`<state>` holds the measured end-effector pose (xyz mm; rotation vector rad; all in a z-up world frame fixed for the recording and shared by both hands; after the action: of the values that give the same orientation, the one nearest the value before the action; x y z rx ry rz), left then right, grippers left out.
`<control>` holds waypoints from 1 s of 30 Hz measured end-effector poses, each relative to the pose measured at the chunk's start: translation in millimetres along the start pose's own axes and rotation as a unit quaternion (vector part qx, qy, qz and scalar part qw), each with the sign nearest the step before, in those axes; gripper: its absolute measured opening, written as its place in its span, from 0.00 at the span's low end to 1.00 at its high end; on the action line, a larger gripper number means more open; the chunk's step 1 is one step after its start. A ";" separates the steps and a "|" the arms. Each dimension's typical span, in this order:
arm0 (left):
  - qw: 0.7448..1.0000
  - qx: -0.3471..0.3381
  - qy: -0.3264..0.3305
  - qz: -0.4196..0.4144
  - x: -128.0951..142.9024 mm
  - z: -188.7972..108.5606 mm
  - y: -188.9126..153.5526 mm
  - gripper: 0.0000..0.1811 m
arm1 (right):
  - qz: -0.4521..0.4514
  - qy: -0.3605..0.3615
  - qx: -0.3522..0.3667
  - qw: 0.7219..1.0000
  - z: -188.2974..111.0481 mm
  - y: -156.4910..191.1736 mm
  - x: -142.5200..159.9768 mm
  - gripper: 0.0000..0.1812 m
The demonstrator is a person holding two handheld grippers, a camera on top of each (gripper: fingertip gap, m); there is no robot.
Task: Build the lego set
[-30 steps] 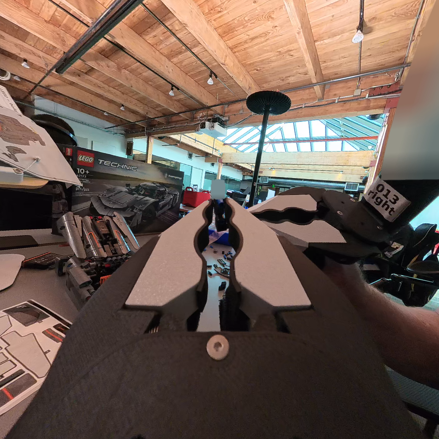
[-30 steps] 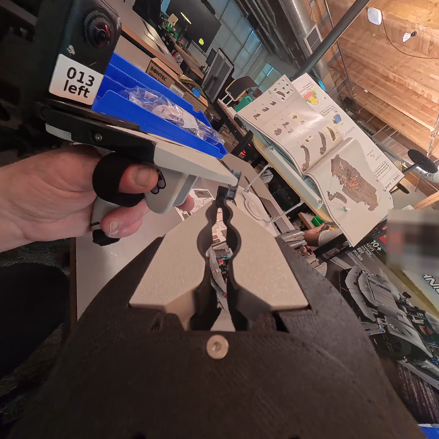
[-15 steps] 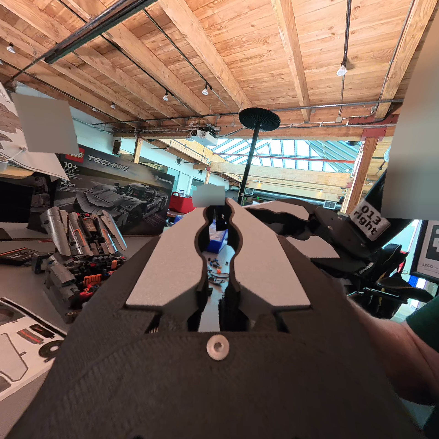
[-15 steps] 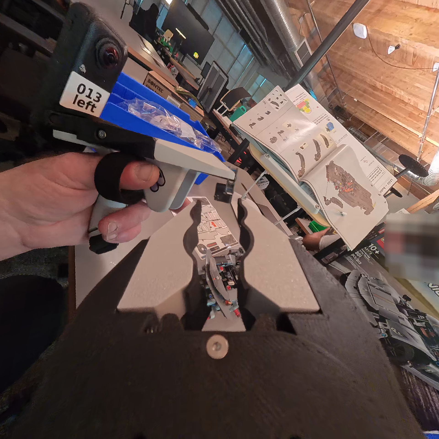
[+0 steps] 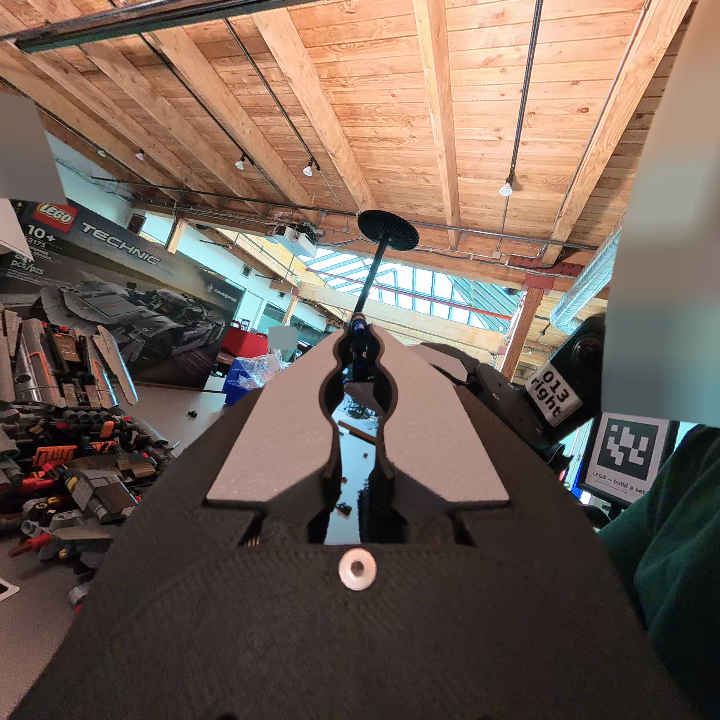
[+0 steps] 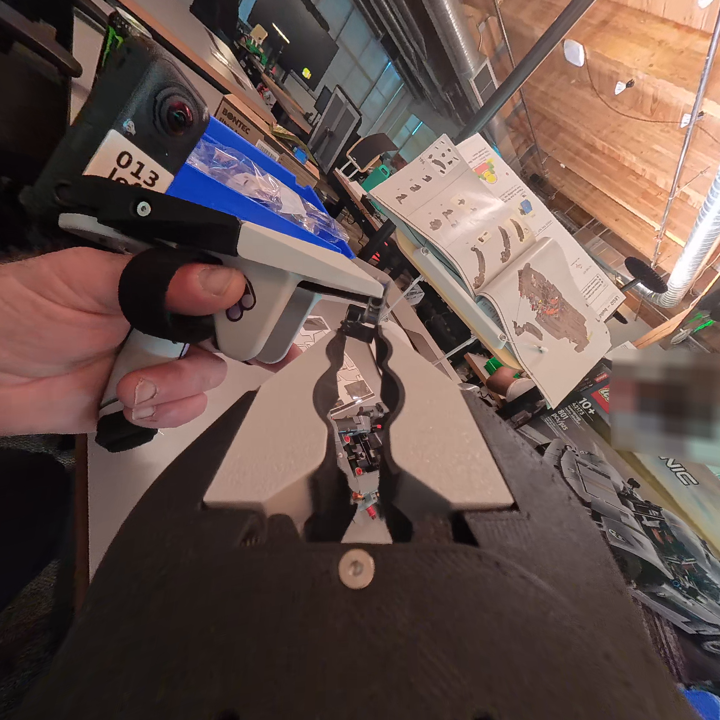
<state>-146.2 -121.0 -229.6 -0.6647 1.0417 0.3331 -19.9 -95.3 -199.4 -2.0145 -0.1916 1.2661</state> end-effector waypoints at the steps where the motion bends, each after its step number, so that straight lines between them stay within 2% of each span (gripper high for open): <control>1: 1.000 0.001 -0.001 -0.001 -0.1 0.1 0.0 0.03 | 0.001 -0.001 -0.001 1.000 -0.1 -0.2 0.1 0.07; 3: 1.000 0.000 0.002 0.003 -0.8 0.1 -0.3 0.03 | 0.006 -0.002 -0.003 1.000 -0.5 -0.6 0.4 0.07; 7: 1.000 -0.008 0.006 0.023 -5.4 -4.9 -1.6 0.10 | 0.033 -0.015 -0.022 0.999 -2.6 -5.8 0.3 0.07; 14: 0.995 -0.039 0.043 0.083 -16.9 -17.4 -2.0 0.13 | 0.058 -0.031 -0.059 0.996 -6.4 -12.0 1.4 0.07; 22: 0.997 0.040 0.038 0.058 -12.8 -8.2 -3.8 0.14 | 0.115 -0.066 -0.134 0.982 -9.2 -16.3 1.5 0.07; 30: 0.992 0.127 -0.001 0.003 -10.9 -6.0 -0.3 0.14 | 0.131 -0.092 -0.202 0.966 -9.5 -11.0 1.0 0.07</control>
<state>-155.3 -124.5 -221.9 -0.4320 1.0634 0.2007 -8.8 -91.8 -190.7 -2.3201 -0.2996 1.6945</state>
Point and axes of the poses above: each gripper's, where its closed fingertips meet, z out along the fingers, x out of its underside, y = z × x across the jaws, the point moved 9 cm from there along -z, back along the fingers, and after that the axes turned 15 degrees about y, right-handed, at the moved point
